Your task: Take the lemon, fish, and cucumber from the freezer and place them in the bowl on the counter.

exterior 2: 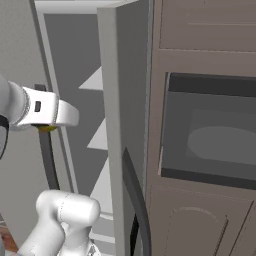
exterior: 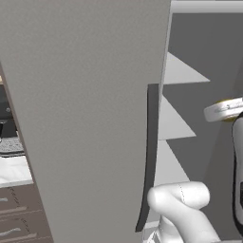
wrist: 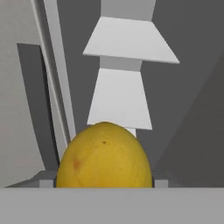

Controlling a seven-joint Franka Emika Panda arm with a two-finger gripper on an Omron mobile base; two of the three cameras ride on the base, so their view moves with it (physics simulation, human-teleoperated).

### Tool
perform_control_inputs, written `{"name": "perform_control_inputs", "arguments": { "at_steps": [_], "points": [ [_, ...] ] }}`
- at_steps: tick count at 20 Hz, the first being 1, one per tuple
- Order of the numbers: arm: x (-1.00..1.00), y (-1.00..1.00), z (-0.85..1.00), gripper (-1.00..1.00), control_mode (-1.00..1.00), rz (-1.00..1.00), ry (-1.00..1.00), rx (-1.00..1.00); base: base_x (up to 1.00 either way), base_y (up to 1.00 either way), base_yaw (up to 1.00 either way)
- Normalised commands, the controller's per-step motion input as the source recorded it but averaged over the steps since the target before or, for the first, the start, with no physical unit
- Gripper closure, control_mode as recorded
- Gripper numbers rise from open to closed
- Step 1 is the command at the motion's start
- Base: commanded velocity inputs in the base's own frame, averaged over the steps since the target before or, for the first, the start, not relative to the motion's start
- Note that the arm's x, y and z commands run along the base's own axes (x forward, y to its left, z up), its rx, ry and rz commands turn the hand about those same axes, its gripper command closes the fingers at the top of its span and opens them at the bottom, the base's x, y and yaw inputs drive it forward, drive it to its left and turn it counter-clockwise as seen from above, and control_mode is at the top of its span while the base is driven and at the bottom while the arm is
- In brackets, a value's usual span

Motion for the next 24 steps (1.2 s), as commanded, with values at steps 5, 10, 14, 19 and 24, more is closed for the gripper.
{"name": "perform_control_inputs", "arguments": {
  "at_steps": [5,10,14,19,24],
  "points": [
    [-0.18,0.23,0.00,1.00,-1.00,-0.07,0.04,0.00,0.00,0.00,0.00],
    [-0.12,0.27,0.00,1.00,-1.00,-0.11,0.00,0.00,0.00,0.00,0.00],
    [-0.08,0.00,-0.04,1.00,-1.00,-0.05,0.00,0.01,0.00,0.00,0.00],
    [-0.01,0.00,-0.02,1.00,-1.00,-0.01,0.00,0.01,0.00,0.00,0.00],
    [0.00,0.00,-0.07,1.00,-1.00,0.00,0.00,0.00,0.00,0.00,0.00]
  ]
}}
